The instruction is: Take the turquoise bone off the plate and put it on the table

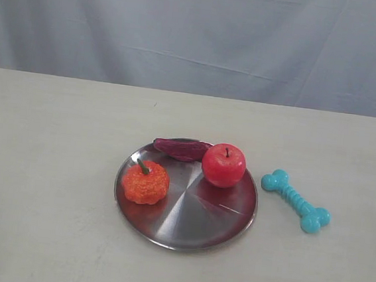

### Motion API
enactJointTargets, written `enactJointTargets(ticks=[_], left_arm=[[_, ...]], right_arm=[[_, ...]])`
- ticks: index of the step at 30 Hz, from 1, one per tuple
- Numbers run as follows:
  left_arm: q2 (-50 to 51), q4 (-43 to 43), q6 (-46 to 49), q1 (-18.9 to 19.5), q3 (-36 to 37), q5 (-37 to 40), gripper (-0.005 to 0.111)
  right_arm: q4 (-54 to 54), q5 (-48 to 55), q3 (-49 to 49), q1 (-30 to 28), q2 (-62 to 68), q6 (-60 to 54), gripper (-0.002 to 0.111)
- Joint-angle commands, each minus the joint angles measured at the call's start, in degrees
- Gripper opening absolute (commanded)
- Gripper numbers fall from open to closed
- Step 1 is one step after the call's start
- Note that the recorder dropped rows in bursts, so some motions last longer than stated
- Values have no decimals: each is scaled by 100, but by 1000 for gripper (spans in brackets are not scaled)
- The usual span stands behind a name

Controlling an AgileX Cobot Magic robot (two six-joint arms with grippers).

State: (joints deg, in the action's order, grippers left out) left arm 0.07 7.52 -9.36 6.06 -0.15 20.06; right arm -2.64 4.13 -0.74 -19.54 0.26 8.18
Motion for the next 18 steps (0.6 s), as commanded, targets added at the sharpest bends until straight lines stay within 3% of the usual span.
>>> enactJointTargets(ticks=[1, 18], left_arm=[[-7, 5, 0, -28, 15, -23, 0], [-7, 5, 0, -28, 15, -23, 0]], right_arm=[[-40, 192, 74, -37, -26, -4, -1], [-40, 1101, 74, -37, -26, -4, -1]])
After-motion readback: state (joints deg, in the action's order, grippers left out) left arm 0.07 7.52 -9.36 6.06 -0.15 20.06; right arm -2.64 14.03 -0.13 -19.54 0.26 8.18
